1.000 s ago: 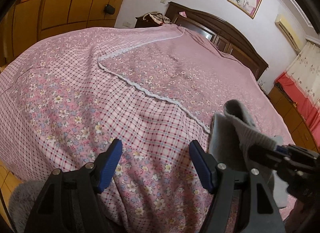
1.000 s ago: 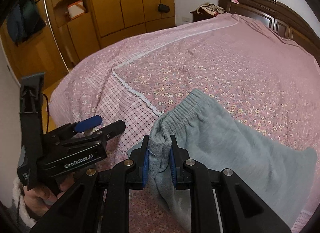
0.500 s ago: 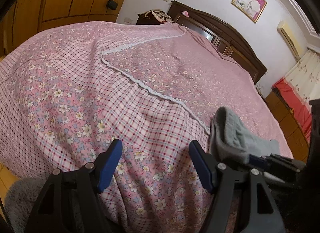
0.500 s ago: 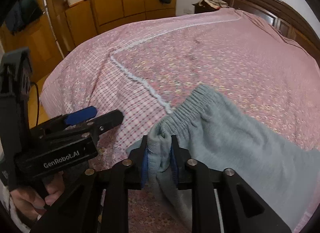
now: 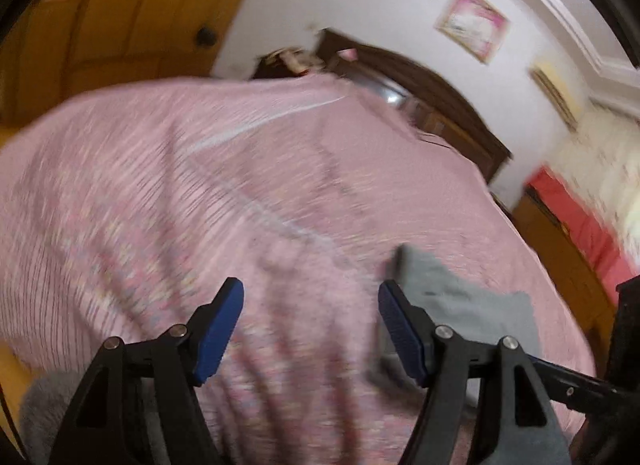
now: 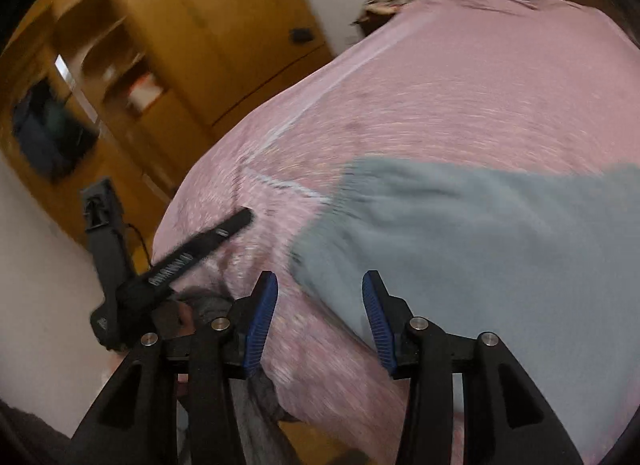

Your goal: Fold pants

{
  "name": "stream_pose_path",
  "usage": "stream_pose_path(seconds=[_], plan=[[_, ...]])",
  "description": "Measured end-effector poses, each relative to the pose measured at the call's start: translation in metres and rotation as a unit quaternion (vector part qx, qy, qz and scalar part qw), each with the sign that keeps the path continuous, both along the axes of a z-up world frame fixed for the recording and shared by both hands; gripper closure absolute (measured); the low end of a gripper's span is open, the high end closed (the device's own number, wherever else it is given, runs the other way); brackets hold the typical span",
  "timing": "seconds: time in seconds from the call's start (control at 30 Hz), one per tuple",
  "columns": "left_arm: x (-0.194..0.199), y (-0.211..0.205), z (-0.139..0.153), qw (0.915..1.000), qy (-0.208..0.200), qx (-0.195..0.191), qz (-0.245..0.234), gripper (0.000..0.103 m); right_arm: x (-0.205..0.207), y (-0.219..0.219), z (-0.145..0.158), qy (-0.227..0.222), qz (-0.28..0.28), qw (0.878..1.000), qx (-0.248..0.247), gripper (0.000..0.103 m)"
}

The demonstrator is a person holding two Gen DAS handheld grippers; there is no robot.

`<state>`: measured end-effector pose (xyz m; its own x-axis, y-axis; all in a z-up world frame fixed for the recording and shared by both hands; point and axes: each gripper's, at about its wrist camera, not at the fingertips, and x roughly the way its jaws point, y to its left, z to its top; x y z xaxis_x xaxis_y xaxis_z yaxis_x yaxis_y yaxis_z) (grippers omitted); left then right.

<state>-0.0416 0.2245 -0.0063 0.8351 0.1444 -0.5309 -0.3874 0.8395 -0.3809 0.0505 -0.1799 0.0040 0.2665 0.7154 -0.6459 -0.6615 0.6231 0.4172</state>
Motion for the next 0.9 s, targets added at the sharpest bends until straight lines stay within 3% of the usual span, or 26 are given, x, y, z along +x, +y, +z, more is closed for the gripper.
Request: stream_pose_path(seconds=[0.1,0.23,0.33,0.4,0.43,0.5,0.6,0.7,0.77,0.83,0.9], plan=[[0.014,-0.041,0.022,0.9958,-0.014,0.068,-0.061,0.029,0.004,-0.055,-0.008,0.017,-0.061,0.997,0.035,0.057],[0.046,-0.091,0.024,0.9822,-0.022,0.097,-0.159,0.029,0.026,-0.116,-0.021,0.085,-0.107,0.982,0.129,0.053],[0.070,-0.106,0.004,0.9774,0.042,0.116,-0.172,0.029,0.043,-0.137,-0.027,0.096,-0.104,0.974,0.178,0.052],[0.082,-0.104,-0.024,0.9734,0.112,0.148,-0.135,0.028,0.050,-0.143,-0.036,0.097,-0.114,0.975,0.164,0.051],[0.083,-0.102,-0.034,0.9710,0.132,0.161,-0.118,0.022,0.054,-0.144,-0.047,0.099,-0.127,0.977,0.139,0.051],[0.077,-0.096,-0.041,0.9753,0.133,0.134,-0.115,0.021,0.059,-0.145,-0.067,0.123,-0.138,0.977,0.110,0.051],[0.069,-0.097,-0.020,0.9770,0.141,0.120,-0.105,0.022,0.055,-0.153,-0.070,0.142,-0.147,0.966,0.157,0.052],[0.070,-0.109,0.020,0.9798,0.088,0.121,-0.133,0.022,0.054,-0.148,-0.051,0.112,-0.119,0.970,0.180,0.052],[0.082,-0.122,0.033,0.9772,0.065,0.116,-0.166,0.021,0.057,-0.137,-0.047,0.103,-0.105,0.972,0.182,0.052],[0.112,-0.132,0.029,0.9719,0.075,0.111,-0.194,0.021,0.059,-0.126,-0.052,0.120,-0.107,0.970,0.184,0.052],[0.144,-0.135,0.011,0.9688,0.121,0.124,-0.177,0.021,0.055,-0.114,-0.059,0.143,-0.109,0.965,0.190,0.052]])
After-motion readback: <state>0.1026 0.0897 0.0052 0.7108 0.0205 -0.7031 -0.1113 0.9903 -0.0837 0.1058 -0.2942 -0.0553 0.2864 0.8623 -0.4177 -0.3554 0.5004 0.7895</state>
